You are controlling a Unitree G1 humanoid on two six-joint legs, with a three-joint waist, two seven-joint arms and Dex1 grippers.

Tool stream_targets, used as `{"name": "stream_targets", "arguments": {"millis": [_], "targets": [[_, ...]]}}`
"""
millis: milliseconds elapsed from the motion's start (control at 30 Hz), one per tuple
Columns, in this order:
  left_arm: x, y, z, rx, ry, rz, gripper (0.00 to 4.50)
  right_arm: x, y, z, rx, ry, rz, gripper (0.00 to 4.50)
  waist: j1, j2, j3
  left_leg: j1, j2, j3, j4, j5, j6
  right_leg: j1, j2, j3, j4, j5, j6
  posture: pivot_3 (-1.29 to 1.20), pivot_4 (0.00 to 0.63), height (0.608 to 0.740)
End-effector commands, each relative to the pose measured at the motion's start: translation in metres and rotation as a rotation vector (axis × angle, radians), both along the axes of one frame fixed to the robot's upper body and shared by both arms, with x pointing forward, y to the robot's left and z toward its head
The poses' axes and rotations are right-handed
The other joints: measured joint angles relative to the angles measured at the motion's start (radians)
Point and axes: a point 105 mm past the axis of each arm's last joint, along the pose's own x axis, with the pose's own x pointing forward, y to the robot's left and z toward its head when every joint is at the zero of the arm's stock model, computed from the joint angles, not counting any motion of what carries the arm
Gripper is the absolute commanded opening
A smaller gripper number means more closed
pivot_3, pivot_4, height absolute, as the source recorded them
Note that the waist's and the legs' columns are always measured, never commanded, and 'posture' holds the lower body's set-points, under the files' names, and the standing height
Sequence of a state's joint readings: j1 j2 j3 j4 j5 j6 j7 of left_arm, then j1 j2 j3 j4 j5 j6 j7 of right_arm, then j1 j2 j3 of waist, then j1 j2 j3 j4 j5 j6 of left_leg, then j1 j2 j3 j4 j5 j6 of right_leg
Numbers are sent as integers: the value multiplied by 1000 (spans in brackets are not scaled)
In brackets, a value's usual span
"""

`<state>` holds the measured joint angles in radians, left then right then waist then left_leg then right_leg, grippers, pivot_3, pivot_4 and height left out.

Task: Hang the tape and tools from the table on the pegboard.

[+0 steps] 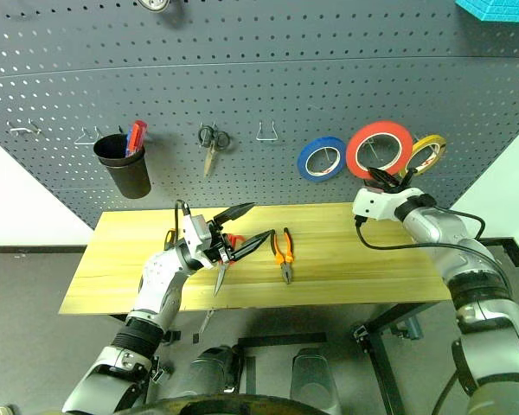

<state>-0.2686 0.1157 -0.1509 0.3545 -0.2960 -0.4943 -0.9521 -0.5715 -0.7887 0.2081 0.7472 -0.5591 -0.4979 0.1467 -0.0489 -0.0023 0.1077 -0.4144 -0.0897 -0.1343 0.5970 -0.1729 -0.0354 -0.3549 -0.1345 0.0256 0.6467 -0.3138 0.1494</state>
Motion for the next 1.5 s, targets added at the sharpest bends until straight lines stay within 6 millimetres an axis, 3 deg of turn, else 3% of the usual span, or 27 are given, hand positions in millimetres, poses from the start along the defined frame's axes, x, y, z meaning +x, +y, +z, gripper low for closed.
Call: {"name": "stream_targets", "arguments": {"millis": [33, 100, 367, 500, 600, 667, 800, 833, 1100, 1367, 1500], "targets": [[-1, 4, 11, -23, -43, 18, 3487, 7, 0, -1, 54, 49, 8, 663, 0, 0, 0, 0, 0, 0, 0, 0, 0, 0, 0, 0, 0, 0, 0, -84, 48, 725], [-1, 6, 11, -22, -43, 24, 3487, 7, 1, -5, 60, 75, 19, 663, 0, 0, 0, 0, 0, 0, 0, 0, 0, 0, 0, 0, 0, 0, 0, -84, 48, 725], [2, 18, 7, 13, -32, 88, 3487, -2, 13, -13, 23, 81, 106, 3272, 1, 1, 0, 0, 0, -1, 0, 1, -1, -1, 0, 0, 1, 0, 0, -81, 52, 725], [10, 31, -7, 97, 22, 144, 3487, -33, 45, -44, 91, 225, 247, 3272, 4, 0, 0, 1, 0, -2, -1, 1, -1, 0, 1, 0, 1, 0, 0, -89, 59, 725], [18, 52, -30, 221, 154, 179, 3487, -53, 79, -71, 283, 373, 255, 3272, -1, 0, 0, 1, 0, -4, -1, 1, -1, -1, 1, 0, 2, 0, 1, -105, 68, 725], [21, 64, -37, 267, 195, 196, 3487, -59, 94, -79, 377, 447, 238, 3272, -14, 0, 0, 1, 0, -5, -1, 1, -1, -1, 1, 0, 3, 0, 1, -109, 72, 725], [29, 99, -61, 405, 328, 275, 3487, -64, 126, -99, 602, 666, 107, 4135, -23, 0, 1, 4, 0, -7, 0, 1, -2, 0, 1, 1, 4, 0, -3, -113, 81, 725], [29, 103, -64, 420, 347, 275, 3487, -64, 129, -101, 621, 695, 83, 4460, -22, -1, 1, 5, 1, -9, 0, 0, -2, -1, 2, 1, 4, 0, -4, -110, 87, 725], [3, 132, -99, 647, 558, 94, 3487, -54, 172, -119, 779, 853, -235, 4488, -20, 3, 5, 4, 1, -10, -5, -1, -5, -7, 1, 1, 4, -1, -3, -97, 107, 725], [9, 151, -97, 642, 599, 134, 3487, -40, 188, -133, 889, 925, -487, 4488, -21, 3, 14, 3, 1, -11, -9, -1, -4, -10, 1, 1, 5, 1, -1, -96, 129, 725], [8, 152, -96, 619, 599, 137, 3487, -33, 191, -140, 859, 904, -549, 4488, -23, 4, 15, 3, 1, -11, -12, 0, -3, -12, 1, 2, 5, 1, -1, -92, 129, 725]]}}
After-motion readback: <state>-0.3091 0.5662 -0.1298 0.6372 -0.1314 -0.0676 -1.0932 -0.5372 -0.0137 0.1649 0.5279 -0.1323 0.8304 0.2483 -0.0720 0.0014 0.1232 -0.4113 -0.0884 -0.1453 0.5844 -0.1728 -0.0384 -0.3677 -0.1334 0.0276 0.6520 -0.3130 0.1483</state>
